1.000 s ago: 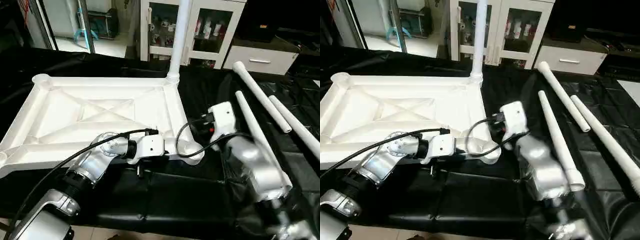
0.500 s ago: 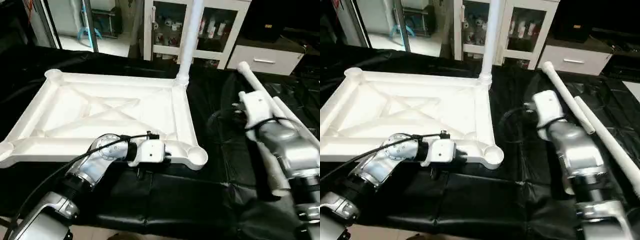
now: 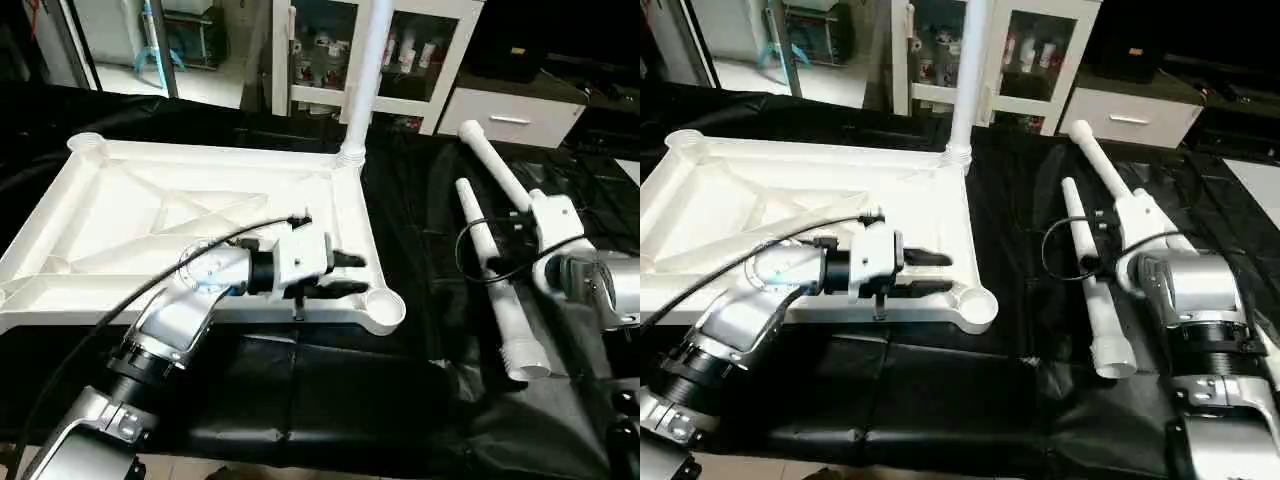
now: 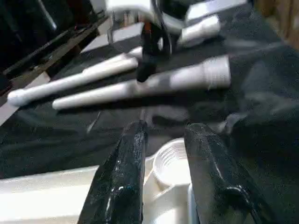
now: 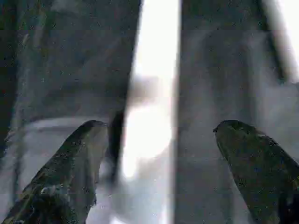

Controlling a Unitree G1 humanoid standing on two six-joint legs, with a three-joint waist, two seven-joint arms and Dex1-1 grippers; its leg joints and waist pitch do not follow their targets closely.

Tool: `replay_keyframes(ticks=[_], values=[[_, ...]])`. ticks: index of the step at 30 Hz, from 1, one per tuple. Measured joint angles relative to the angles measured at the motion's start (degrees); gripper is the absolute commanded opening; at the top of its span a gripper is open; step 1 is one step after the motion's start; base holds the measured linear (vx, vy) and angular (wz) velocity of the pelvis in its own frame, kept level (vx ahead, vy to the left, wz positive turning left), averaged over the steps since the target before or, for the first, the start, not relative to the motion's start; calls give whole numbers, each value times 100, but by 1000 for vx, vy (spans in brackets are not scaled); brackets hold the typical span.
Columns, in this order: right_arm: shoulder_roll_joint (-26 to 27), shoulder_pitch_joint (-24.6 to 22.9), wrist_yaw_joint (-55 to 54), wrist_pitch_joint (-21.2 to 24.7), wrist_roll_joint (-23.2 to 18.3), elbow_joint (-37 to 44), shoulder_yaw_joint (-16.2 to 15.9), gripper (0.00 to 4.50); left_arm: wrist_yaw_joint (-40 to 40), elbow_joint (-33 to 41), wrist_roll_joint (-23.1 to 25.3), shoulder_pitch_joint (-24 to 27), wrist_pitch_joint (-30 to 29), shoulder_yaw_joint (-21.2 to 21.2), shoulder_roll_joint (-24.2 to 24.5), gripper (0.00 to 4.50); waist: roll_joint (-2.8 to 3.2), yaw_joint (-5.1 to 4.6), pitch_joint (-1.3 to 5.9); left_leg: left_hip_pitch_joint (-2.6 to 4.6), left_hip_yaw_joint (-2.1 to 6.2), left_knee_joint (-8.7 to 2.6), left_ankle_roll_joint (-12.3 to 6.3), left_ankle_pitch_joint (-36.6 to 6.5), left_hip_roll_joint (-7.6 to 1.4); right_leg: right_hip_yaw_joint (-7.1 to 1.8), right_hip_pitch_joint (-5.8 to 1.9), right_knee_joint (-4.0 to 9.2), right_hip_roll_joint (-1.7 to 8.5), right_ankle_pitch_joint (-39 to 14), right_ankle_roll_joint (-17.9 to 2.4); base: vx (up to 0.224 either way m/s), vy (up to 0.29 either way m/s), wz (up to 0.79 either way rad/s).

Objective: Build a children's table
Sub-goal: Pick table leg

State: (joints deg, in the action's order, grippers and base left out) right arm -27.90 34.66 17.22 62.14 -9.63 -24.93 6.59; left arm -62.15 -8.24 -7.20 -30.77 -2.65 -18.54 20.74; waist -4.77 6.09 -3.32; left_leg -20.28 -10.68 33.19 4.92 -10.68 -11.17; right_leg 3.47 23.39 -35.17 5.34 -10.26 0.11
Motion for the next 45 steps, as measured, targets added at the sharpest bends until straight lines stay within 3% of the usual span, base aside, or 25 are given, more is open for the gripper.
replay_keyframes(ticks=[6,13,24,27,29,31,33,34,36,40,44,45], values=[[285,-79,51,231,-293,-519,275,345,-72,802,-465,38,-987,-63,-130,153,-27,40,-1,-2,0,20,0,0,-8,3,1,-15,-2,-3,-5,0,0,0],[297,-81,-131,210,-286,-594,377,282,-132,1242,-603,67,-1555,-107,70,153,-31,47,5,-1,5,37,4,2,-14,5,-2,-23,-3,3,-12,0,0,0],[499,-190,-687,219,-316,-425,880,197,12,1336,-388,69,-1622,-160,162,153,-12,39,7,-1,8,37,8,4,-16,6,-3,-24,-8,3,-12,0,0,0],[528,-289,-798,209,-318,-265,947,183,79,1324,-383,69,-1624,-158,181,186,6,43,3,-1,9,38,9,5,-16,7,-4,-25,-8,4,-13,0,0,0],[613,-429,-954,-49,-316,30,1101,183,301,1204,-413,67,-1641,-41,-17,201,50,49,-13,-5,11,46,8,4,-15,7,-6,-23,-7,8,-13,0,0,0],[732,-547,-1038,-587,-356,604,1294,182,750,961,-474,1,-1740,247,-368,228,117,43,-36,-17,8,56,8,4,-13,4,0,-20,-4,24,-15,0,0,0],[778,-541,-857,-1095,-540,1205,1443,182,1145,826,-720,-182,-2011,584,-729,233,146,35,-44,-17,10,56,10,6,-16,5,4,-27,-6,25,-16,0,0,0],[807,-541,-698,-1347,-645,1505,1491,182,1270,819,-855,-273,-2113,721,-842,260,152,27,-40,-15,11,56,9,6,-21,6,4,-27,-11,25,-16,0,0,0],[984,-661,-145,-1997,-921,2476,1445,182,1720,659,-1422,-621,-2484,1282,-1334,271,163,15,-38,-17,10,54,10,6,-36,12,6,-27,-22,23,-19,0,0,0],[1105,-827,428,-2484,-1244,3343,1023,182,2193,510,-2033,-1127,-2879,1734,-1716,305,185,23,-14,-15,11,53,6,3,-48,17,-4,-10,-33,19,-25,0,0,0],[880,-1406,1036,-2944,-979,3707,-49,181,2414,236,-2403,-1455,-3249,2197,-1828,320,207,49,-20,-31,19,65,2,1,-48,22,-3,-3,-32,21,-26,0,0,0],[822,-1475,1146,-3058,-836,3723,-305,181,2534,209,-2437,-1516,-3334,2291,-1889,349,213,52,-21,-36,19,67,1,1,-45,22,-3,0,-28,23,-26,0,0,0]])
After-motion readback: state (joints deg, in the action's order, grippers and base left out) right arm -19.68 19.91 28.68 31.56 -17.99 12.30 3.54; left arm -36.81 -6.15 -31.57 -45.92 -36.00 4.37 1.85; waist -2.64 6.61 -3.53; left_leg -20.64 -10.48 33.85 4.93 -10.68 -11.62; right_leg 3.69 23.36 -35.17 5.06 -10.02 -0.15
